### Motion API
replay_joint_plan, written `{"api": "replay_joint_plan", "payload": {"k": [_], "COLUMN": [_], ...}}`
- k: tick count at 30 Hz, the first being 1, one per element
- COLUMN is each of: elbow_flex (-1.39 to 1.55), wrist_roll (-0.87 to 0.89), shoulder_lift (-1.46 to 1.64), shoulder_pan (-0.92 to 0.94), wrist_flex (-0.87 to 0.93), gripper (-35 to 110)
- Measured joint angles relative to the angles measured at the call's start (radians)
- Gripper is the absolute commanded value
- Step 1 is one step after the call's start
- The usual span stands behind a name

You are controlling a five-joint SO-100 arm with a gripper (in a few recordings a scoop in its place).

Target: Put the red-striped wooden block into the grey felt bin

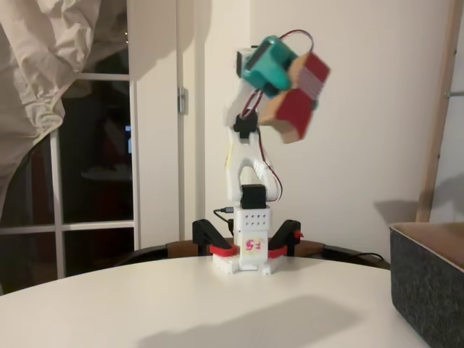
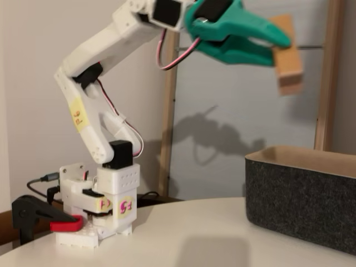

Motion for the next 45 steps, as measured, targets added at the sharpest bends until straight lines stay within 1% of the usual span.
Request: {"api": "replay_joint_plan", "payload": {"k": [7, 14, 24, 30, 34, 37, 42, 45], "elbow_flex": [-0.071, -0.258, -0.482, -0.591, -0.598, -0.6, -0.6, -0.604], "wrist_roll": [-0.014, -0.055, -0.215, -0.295, -0.331, -0.333, -0.328, -0.327], "shoulder_lift": [-0.117, -0.313, -0.612, -0.824, -0.914, -0.94, -0.945, -0.946], "shoulder_pan": [-0.153, -0.345, -0.574, -0.609, -0.607, -0.607, -0.604, -0.611], "wrist_flex": [-0.044, -0.043, -0.048, -0.049, -0.08, -0.081, -0.074, -0.072], "gripper": [8, 8, 8, 8, 8, 9, 17, 18]}}
